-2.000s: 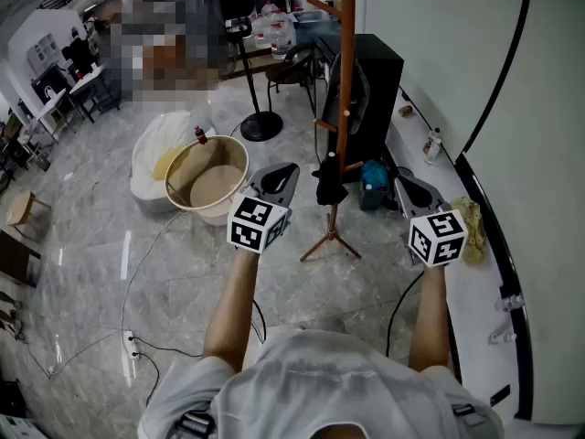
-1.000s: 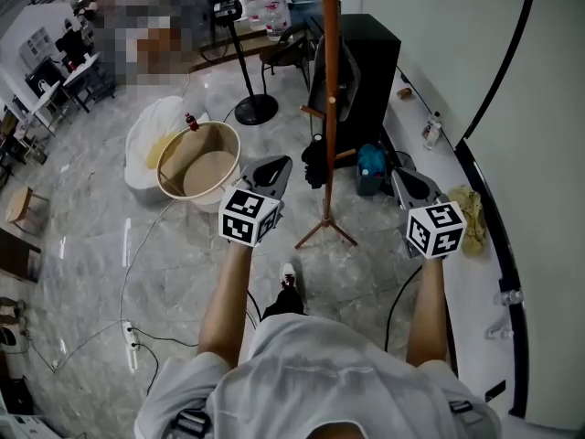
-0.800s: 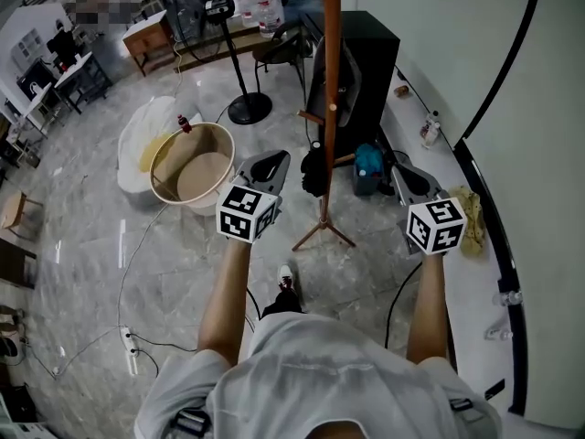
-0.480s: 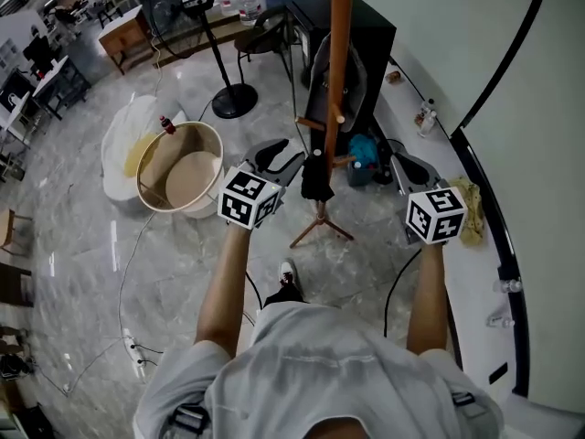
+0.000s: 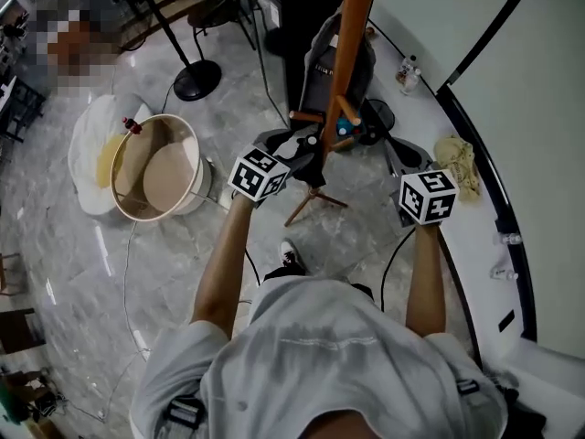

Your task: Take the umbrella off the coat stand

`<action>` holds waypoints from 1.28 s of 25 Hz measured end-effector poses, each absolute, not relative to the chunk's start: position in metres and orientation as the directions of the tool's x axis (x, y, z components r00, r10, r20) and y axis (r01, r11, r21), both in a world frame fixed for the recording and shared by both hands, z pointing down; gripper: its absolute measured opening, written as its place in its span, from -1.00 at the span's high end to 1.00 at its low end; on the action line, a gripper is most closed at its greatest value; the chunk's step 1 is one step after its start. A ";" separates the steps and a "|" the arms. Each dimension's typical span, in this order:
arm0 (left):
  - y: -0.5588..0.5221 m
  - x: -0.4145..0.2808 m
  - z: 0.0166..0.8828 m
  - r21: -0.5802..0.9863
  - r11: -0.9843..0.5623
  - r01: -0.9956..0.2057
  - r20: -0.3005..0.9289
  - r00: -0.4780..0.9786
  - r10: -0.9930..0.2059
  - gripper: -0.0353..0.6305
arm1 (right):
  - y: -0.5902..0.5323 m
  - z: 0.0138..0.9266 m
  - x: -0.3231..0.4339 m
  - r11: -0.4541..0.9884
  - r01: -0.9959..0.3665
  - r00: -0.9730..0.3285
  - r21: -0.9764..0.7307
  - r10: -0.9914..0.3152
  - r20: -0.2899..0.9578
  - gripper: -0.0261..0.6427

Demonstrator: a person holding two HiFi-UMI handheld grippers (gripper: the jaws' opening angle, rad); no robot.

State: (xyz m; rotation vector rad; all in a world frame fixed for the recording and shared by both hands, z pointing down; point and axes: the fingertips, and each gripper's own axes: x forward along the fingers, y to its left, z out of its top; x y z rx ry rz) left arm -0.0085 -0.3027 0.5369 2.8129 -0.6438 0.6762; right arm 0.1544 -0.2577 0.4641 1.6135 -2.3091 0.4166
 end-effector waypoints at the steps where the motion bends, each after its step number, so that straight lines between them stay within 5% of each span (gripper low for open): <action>1: -0.306 -0.007 0.547 0.082 -0.899 -0.431 0.480 0.807 -0.343 -0.01 | -0.261 0.469 0.153 0.314 -0.947 -0.314 -0.067 -0.859 0.404 0.86; 13: -0.319 0.013 0.666 0.181 -0.941 -0.287 0.675 0.731 -0.093 -0.24 | -0.269 0.540 0.162 0.213 -0.972 -0.233 -0.101 -0.798 0.556 0.85; 19: -0.319 0.026 0.706 0.169 -0.922 -0.348 0.715 0.688 -0.129 -0.23 | -0.262 0.550 0.175 0.232 -0.967 -0.249 -0.103 -0.790 0.560 0.86; 26: -0.328 0.019 0.692 0.164 -0.887 -0.432 0.668 0.710 -0.222 0.09 | -0.269 0.549 0.182 0.265 -0.963 -0.235 -0.039 -0.768 0.596 0.86; 32: -0.333 0.013 0.665 0.128 -0.859 -0.495 0.637 0.705 -0.312 0.16 | -0.290 0.518 0.190 0.283 -0.958 -0.262 -0.041 -0.810 0.525 0.86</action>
